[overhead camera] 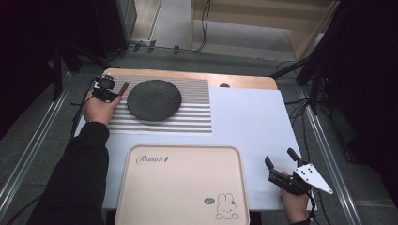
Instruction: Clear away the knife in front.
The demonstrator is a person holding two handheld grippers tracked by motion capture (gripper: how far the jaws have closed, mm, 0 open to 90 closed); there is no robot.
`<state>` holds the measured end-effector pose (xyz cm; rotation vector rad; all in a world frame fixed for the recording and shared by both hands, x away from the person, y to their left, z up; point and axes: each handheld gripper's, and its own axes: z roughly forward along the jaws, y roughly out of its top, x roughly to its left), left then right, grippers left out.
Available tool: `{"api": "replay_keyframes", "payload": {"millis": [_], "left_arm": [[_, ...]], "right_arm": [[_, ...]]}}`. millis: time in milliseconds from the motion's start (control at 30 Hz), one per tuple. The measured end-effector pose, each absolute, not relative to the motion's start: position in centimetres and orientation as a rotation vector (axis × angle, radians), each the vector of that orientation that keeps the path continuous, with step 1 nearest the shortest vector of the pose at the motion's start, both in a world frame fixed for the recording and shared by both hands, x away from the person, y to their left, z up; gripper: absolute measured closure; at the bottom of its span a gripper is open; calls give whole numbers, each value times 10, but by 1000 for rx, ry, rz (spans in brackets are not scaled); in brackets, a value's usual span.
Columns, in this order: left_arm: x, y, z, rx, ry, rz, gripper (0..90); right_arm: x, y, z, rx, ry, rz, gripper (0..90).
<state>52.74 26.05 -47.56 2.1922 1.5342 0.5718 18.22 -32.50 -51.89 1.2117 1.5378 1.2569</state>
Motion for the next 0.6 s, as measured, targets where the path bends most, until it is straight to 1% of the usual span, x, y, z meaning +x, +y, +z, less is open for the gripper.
{"api": "replay_keyframes", "payload": {"millis": [100,333,600], "left_arm": [[526,261,-474,2170,1535,551,769],[521,265,-463,2169,1514,563,769],[511,271,-454,2139,1505,548,769]], "right_arm": [[182,-325,-519,1212,1538,1257,102],[183,-325,-519,1213,1540,1255,102],[183,-325,-519,1215,1541,1253,102]]}}
